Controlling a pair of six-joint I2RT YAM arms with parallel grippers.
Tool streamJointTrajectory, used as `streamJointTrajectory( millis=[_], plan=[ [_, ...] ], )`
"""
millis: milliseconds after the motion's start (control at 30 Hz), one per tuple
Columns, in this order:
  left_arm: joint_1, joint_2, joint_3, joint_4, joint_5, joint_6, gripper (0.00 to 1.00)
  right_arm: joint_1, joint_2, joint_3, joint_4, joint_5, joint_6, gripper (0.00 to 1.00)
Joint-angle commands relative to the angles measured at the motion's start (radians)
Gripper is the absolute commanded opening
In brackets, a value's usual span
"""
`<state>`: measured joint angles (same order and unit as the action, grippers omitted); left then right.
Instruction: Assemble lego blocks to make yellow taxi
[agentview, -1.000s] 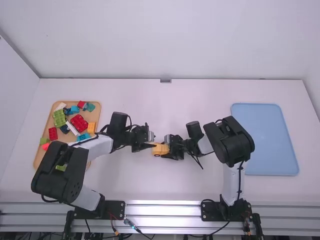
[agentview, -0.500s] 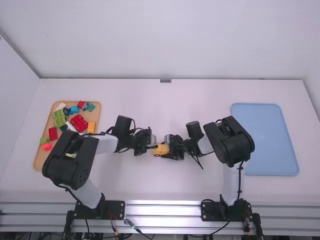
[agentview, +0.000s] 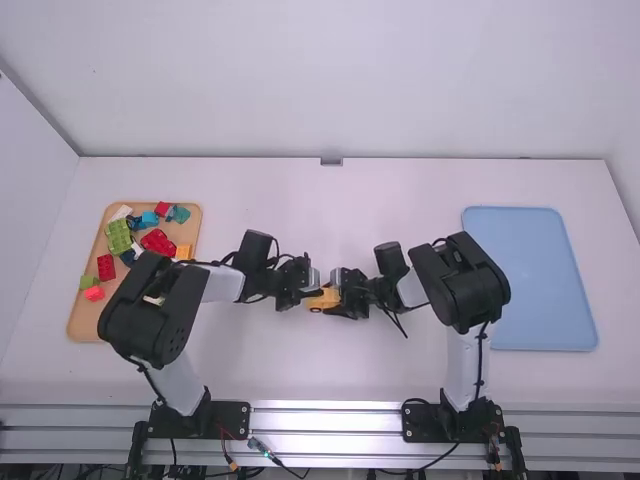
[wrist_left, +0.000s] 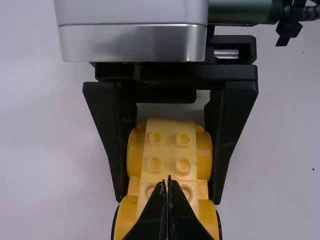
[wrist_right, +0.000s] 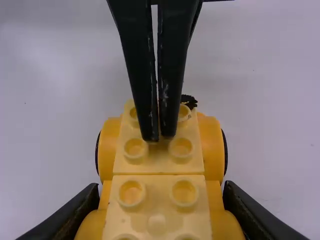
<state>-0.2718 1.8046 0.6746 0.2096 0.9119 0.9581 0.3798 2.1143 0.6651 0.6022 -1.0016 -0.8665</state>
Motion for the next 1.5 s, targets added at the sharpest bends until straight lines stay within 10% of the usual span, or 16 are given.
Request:
streamJointTrajectory(
  millis=[0, 600, 667, 700, 833, 1033, 1467],
  plan=[
    [-0.018, 0.047, -0.027, -0.057, -0.131, 0.004, 0.02, 0.000, 0.008, -0.004, -0.008, 0.030, 0.006, 0.47],
    [-0.018, -0.175, -0.027, -0.113, -0.125, -0.004, 0.02, 0.001, 0.008, 0.021, -0.058, 0.035, 0.003, 0.48],
    [0.023, -0.278, -0.027, -0.130, -0.099, -0.006, 0.25, 0.001, 0.008, 0.021, -0.057, 0.034, 0.003, 0.49],
    [0.056, -0.357, -0.027, -0.149, -0.092, -0.031, 0.98, 0.001, 0.008, 0.023, -0.058, 0.035, 0.003, 0.49],
    [0.123, -0.481, -0.027, -0.173, -0.098, -0.103, 0.99, 0.001, 0.008, 0.024, -0.058, 0.034, 0.002, 0.52],
    [0.264, -0.621, -0.027, -0.176, -0.292, -0.394, 0.99, 0.000, 0.008, 0.023, -0.061, 0.063, 0.026, 0.98],
    [0.404, -0.624, 0.008, -0.224, -0.454, -0.686, 0.99, 0.000, -0.172, 0.002, -0.323, 0.366, 0.072, 0.99]
  ],
)
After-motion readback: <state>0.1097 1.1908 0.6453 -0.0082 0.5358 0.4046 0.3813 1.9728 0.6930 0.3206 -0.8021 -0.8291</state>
